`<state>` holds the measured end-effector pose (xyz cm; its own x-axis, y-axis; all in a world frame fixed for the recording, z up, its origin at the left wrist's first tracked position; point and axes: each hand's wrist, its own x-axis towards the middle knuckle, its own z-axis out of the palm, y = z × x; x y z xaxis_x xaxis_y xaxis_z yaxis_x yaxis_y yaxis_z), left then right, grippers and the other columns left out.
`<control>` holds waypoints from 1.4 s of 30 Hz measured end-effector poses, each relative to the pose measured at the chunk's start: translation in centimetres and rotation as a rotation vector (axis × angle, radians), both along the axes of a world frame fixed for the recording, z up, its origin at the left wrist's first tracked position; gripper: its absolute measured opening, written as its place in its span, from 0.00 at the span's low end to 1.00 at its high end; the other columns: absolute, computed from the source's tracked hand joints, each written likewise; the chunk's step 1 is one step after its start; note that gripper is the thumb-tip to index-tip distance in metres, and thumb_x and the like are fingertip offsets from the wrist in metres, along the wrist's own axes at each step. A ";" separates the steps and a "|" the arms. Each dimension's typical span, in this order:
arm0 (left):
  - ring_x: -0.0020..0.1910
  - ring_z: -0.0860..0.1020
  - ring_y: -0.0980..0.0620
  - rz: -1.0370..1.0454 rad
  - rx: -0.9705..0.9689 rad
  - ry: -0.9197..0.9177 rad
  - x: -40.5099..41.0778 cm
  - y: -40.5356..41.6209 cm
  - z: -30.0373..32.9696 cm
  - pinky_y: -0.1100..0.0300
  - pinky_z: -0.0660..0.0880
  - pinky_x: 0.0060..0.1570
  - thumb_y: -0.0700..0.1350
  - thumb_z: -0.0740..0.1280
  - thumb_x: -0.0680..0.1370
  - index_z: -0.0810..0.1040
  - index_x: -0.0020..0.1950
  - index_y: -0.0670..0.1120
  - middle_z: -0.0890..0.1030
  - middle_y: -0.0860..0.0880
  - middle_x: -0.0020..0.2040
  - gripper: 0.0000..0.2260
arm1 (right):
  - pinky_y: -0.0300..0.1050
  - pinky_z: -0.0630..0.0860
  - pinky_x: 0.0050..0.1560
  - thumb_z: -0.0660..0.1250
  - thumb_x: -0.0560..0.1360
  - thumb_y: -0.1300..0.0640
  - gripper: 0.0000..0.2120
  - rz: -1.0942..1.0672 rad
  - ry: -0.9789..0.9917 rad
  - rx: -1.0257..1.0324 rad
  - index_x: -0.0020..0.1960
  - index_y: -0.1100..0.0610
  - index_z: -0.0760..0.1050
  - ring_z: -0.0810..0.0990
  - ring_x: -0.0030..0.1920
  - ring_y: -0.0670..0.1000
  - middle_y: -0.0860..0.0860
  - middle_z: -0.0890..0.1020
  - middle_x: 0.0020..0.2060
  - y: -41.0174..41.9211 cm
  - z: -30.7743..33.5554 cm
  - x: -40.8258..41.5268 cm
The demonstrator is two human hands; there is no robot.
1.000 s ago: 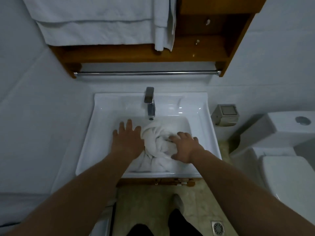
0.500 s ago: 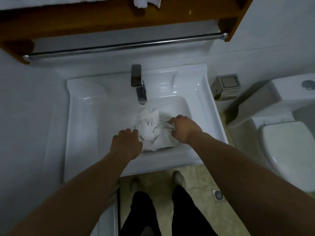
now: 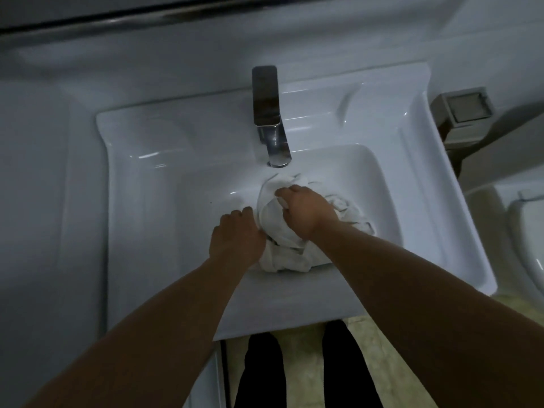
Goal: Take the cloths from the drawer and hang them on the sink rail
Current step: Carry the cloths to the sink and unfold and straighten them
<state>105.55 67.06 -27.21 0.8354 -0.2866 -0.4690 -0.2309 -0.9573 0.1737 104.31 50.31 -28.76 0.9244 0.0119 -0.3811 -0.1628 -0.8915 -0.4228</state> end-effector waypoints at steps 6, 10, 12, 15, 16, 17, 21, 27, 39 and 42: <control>0.61 0.73 0.43 0.005 0.011 -0.029 1.9 -1.3 -5.2 0.49 0.72 0.55 0.57 0.61 0.79 0.68 0.67 0.45 0.76 0.43 0.61 0.22 | 0.51 0.70 0.60 0.62 0.75 0.61 0.25 0.090 -0.109 -0.149 0.72 0.55 0.69 0.71 0.65 0.60 0.57 0.75 0.66 0.1 -5.6 3.4; 0.59 0.72 0.43 -0.023 0.052 -0.023 2.8 -2.0 -8.2 0.50 0.72 0.53 0.57 0.61 0.79 0.70 0.63 0.46 0.76 0.44 0.59 0.18 | 0.54 0.70 0.62 0.61 0.77 0.59 0.21 0.181 -0.145 -0.259 0.69 0.54 0.72 0.69 0.67 0.60 0.56 0.74 0.66 -0.5 -9.0 4.4; 0.59 0.72 0.43 0.001 0.058 -0.027 3.3 -2.2 -8.8 0.50 0.72 0.54 0.56 0.59 0.80 0.72 0.63 0.46 0.76 0.44 0.59 0.18 | 0.53 0.70 0.60 0.60 0.78 0.59 0.17 0.185 -0.184 -0.259 0.66 0.55 0.76 0.71 0.64 0.60 0.57 0.76 0.63 -0.8 -9.9 4.3; 0.56 0.74 0.42 0.043 0.052 -0.028 3.8 -2.2 -8.1 0.50 0.74 0.50 0.51 0.59 0.80 0.79 0.57 0.45 0.79 0.44 0.55 0.14 | 0.53 0.68 0.57 0.61 0.78 0.58 0.13 0.163 -0.246 -0.233 0.59 0.56 0.80 0.75 0.58 0.60 0.56 0.80 0.57 -1.1 -9.3 3.4; 0.55 0.75 0.42 0.049 0.045 -0.036 3.9 -2.1 -7.6 0.51 0.75 0.50 0.49 0.59 0.80 0.81 0.54 0.46 0.80 0.44 0.53 0.13 | 0.53 0.68 0.58 0.62 0.78 0.59 0.12 0.161 -0.268 -0.208 0.57 0.57 0.81 0.77 0.56 0.61 0.56 0.82 0.55 -1.3 -8.7 2.9; 0.54 0.76 0.43 0.054 0.041 -0.046 3.8 -1.9 -6.8 0.51 0.76 0.49 0.47 0.60 0.79 0.82 0.53 0.46 0.81 0.44 0.52 0.12 | 0.53 0.68 0.58 0.64 0.77 0.59 0.10 0.162 -0.293 -0.174 0.56 0.58 0.81 0.78 0.54 0.61 0.57 0.82 0.53 -1.5 -7.8 2.3; 0.59 0.75 0.44 0.155 -0.039 -0.054 2.7 -1.3 -2.4 0.52 0.74 0.54 0.51 0.65 0.79 0.78 0.62 0.48 0.80 0.45 0.58 0.15 | 0.52 0.68 0.51 0.62 0.79 0.59 0.08 0.174 -0.289 -0.044 0.52 0.61 0.77 0.79 0.46 0.62 0.60 0.82 0.46 -2.7 -1.6 0.8; 0.69 0.67 0.45 0.101 -0.279 -0.011 -0.8 -1.1 5.4 0.49 0.69 0.65 0.60 0.68 0.74 0.64 0.75 0.50 0.73 0.46 0.70 0.33 | 0.47 0.70 0.42 0.55 0.83 0.52 0.11 0.187 -0.307 -0.052 0.56 0.57 0.73 0.80 0.44 0.60 0.57 0.83 0.47 -4.5 10.4 0.6; 0.65 0.73 0.51 0.355 -0.657 -0.217 0.5 -4.3 19.8 0.59 0.73 0.58 0.72 0.67 0.66 0.69 0.70 0.54 0.76 0.55 0.65 0.37 | 0.46 0.67 0.40 0.58 0.82 0.53 0.09 0.391 -0.313 -0.226 0.48 0.55 0.74 0.76 0.42 0.55 0.52 0.79 0.39 -3.8 30.6 4.4; 0.51 0.75 0.57 0.355 -0.756 -0.360 0.5 -5.8 22.6 0.65 0.72 0.45 0.70 0.69 0.65 0.74 0.61 0.55 0.76 0.62 0.51 0.29 | 0.46 0.70 0.41 0.58 0.82 0.52 0.12 0.429 -0.378 -0.291 0.55 0.56 0.78 0.76 0.43 0.54 0.54 0.82 0.45 -3.5 34.8 5.4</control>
